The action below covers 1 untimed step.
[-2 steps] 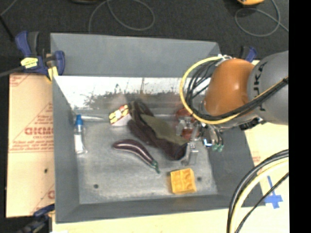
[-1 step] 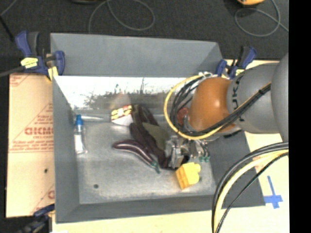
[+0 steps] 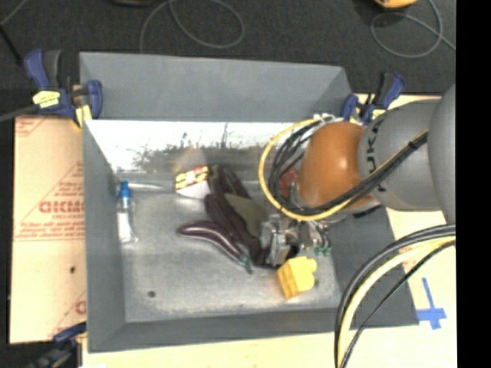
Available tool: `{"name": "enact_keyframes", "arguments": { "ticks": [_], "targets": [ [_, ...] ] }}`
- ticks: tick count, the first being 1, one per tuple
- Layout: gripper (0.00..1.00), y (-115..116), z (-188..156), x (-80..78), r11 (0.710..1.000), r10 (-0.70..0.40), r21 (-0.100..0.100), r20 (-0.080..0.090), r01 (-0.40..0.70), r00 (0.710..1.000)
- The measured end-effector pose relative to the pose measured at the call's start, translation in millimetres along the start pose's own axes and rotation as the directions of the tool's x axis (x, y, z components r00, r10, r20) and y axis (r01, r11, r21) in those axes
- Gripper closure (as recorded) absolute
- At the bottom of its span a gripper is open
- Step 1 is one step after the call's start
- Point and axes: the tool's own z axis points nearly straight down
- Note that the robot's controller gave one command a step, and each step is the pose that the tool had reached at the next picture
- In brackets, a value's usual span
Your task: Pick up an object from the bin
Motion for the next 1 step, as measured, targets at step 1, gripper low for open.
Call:
{"name": "enact_keyframes", "arguments": {
  "ticks": [1],
  "targets": [
    [1.00,0.0,0.0,0.0,1.000,-0.001,0.000,0.000,0.001,1.000]
  ]
}}
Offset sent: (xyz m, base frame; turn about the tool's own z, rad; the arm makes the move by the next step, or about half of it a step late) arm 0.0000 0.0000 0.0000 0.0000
